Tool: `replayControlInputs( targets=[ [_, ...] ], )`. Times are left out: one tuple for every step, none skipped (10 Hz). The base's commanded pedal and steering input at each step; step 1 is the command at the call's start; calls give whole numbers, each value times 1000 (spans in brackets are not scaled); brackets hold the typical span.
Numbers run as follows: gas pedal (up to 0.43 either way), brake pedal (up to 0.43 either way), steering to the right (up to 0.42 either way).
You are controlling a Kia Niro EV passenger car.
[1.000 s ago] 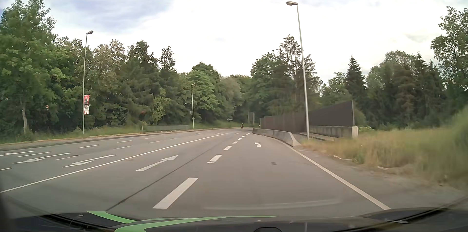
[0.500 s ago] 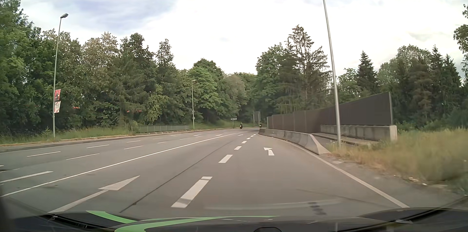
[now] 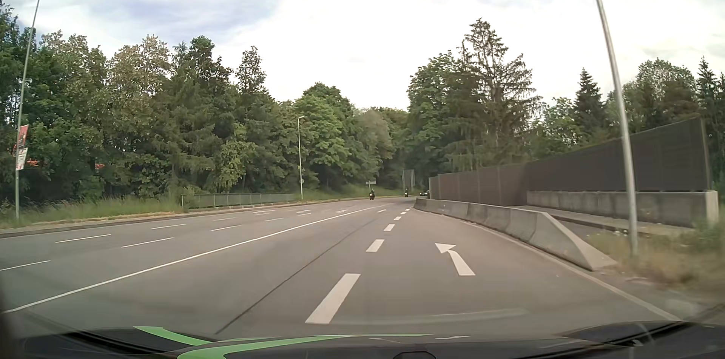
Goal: Follow the waypoints while adhering to traffic rules and regulations
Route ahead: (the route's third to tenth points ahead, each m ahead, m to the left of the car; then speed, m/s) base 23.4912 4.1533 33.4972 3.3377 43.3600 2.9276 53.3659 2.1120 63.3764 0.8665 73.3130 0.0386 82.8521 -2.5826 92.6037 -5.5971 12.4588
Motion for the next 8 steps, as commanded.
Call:
replayControlInputs(
  targets=[
    [260,0,-17],
    [248,0,-14],
    [248,0,-11],
    [248,0,-7],
    [240,0,-5],
    [228,0,-4],
    [197,0,-3],
    [197,0,-2]
  ],
)
